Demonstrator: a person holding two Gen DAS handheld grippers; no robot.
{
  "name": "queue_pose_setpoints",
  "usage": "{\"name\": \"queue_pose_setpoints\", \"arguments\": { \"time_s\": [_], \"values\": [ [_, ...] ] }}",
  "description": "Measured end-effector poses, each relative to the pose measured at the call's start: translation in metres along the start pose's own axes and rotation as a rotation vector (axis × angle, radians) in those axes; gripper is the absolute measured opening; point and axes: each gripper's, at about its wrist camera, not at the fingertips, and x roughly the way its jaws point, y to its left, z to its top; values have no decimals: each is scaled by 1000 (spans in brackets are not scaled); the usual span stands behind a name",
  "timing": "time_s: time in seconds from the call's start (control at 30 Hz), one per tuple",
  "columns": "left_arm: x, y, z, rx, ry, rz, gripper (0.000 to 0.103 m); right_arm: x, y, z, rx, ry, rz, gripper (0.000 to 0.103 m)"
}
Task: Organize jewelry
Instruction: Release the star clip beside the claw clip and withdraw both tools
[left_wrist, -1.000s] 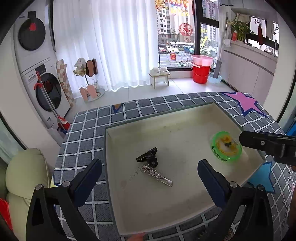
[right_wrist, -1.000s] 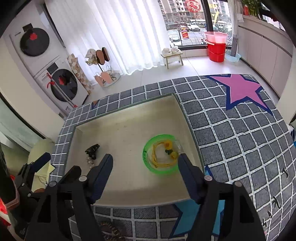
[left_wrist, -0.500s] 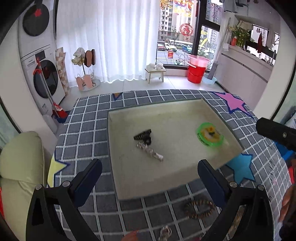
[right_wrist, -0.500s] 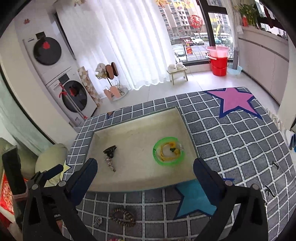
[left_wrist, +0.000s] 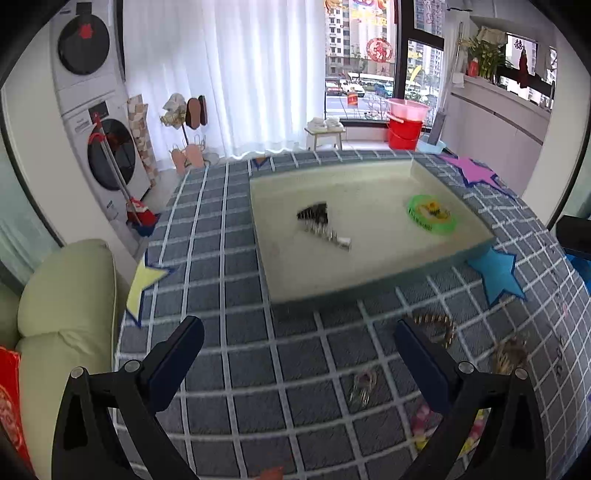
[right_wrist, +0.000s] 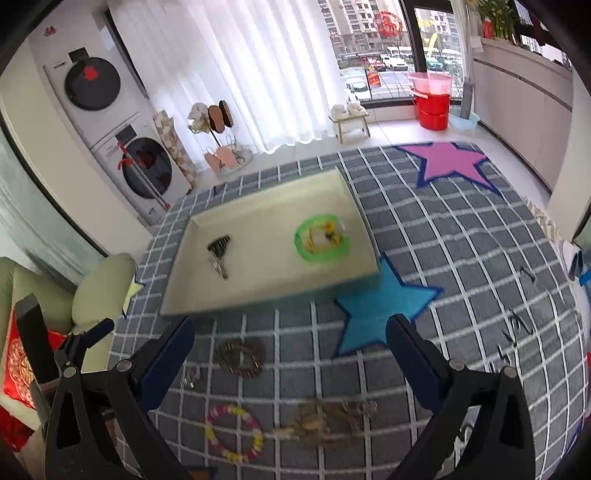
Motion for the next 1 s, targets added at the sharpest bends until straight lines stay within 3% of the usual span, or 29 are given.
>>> {"name": "queue_pose_setpoints", "arguments": {
  "time_s": [0.37, 0.57, 0.73, 1.0],
  "values": [
    [22, -8, -48, -8, 131, -10, 103, 7, -43, -46, 43, 95, -120, 103],
    [27, -8, -55, -4, 141, 6, 103, 9, -61, -61, -38, 107, -248, 103],
    [32, -6, -56, -6, 144, 11, 103, 9, -82, -70, -61, 108, -256, 102],
    [37, -17, -55, 38, 132, 3, 103, 27, -74, -84, -211, 143, -249, 82]
  ]
}}
